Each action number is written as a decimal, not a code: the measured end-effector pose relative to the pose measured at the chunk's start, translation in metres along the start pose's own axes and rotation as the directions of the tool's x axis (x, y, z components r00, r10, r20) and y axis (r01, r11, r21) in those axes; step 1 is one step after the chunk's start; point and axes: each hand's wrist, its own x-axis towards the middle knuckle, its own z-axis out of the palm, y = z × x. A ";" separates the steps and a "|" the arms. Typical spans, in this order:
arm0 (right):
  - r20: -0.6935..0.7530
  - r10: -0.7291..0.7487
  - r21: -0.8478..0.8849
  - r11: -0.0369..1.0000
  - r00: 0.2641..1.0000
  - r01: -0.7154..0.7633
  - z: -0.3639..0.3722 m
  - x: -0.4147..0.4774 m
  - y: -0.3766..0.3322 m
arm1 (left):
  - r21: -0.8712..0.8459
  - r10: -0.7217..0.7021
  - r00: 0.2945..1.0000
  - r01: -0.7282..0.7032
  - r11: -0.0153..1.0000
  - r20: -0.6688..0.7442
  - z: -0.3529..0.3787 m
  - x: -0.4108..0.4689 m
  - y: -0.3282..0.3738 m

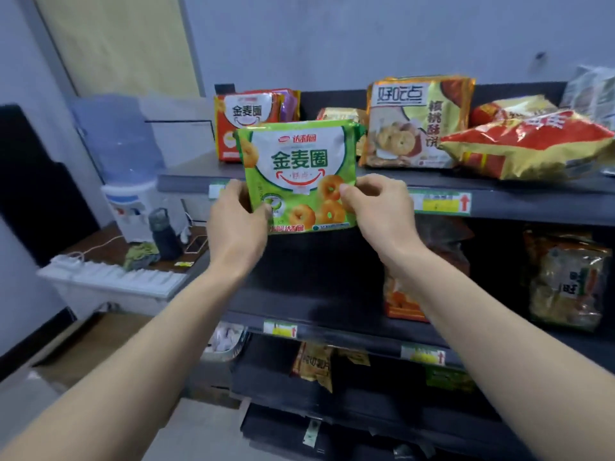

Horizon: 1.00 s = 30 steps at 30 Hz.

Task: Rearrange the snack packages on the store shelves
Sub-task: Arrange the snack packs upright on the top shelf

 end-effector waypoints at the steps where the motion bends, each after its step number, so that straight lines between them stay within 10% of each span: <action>1: -0.014 -0.023 0.009 1.000 1.000 0.023 0.011 0.008 -0.010 | -0.028 0.015 1.000 -0.016 0.999 -0.010 -0.007 0.017 -0.003; 30: 0.035 -0.013 -0.340 0.940 0.999 0.024 0.185 0.130 -0.031 | -0.028 -0.006 0.979 0.012 1.000 0.206 -0.002 0.247 -0.115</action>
